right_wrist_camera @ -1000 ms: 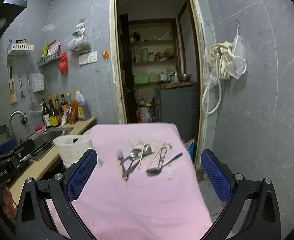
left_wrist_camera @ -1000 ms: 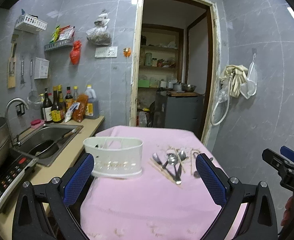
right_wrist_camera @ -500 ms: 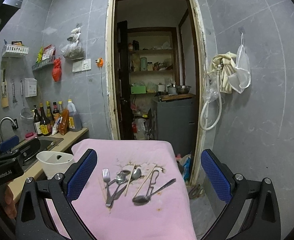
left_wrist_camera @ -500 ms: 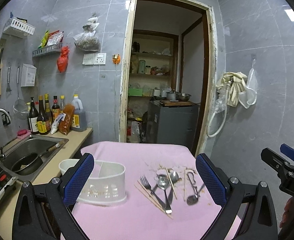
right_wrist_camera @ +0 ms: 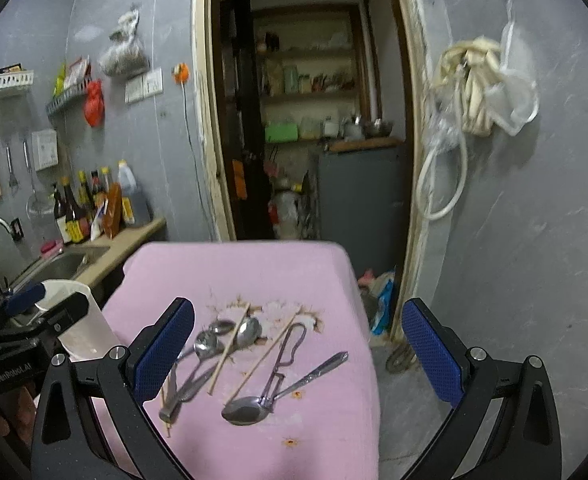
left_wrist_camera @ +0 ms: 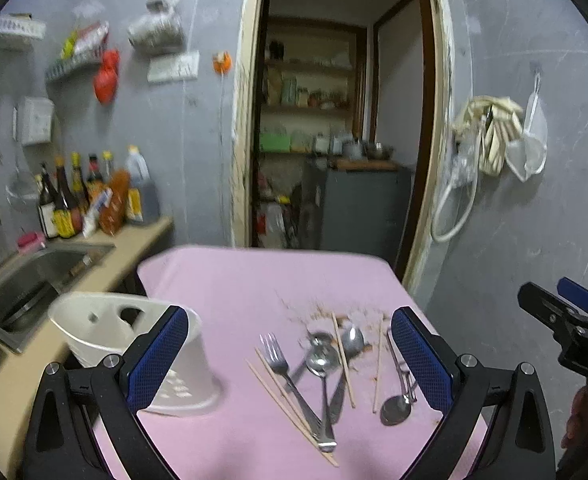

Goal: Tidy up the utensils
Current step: 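Grasp a wooden chopstick with the left tool while the right tool grasps the metal tongs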

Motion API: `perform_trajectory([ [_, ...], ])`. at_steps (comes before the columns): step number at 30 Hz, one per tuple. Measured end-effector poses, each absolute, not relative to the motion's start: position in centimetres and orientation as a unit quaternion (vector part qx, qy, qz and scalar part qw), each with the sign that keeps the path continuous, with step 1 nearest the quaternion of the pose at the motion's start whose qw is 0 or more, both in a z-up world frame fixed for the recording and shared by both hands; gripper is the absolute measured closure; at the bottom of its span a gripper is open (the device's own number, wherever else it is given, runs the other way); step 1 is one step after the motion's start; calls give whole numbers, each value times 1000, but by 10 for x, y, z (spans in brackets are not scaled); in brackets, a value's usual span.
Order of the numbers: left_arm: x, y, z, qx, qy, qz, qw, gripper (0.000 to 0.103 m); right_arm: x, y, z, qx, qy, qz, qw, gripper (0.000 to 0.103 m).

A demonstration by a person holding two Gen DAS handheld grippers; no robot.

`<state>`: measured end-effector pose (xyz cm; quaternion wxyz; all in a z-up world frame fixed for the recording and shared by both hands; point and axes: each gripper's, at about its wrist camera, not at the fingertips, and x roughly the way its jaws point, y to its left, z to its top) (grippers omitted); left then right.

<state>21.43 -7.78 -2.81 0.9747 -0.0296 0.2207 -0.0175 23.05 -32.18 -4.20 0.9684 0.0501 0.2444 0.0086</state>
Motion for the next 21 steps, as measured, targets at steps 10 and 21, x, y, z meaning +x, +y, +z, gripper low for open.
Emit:
perform_trajectory([
  [10, 262, -91, -78, -50, 310, 0, 949, 17, 291, -341, -119, 128, 374, 30, 918, 13],
  [21, 304, -88, -129, -84, 412, 45, 906, 50, 341, -323, -177, 125, 455, 78, 878, 52],
])
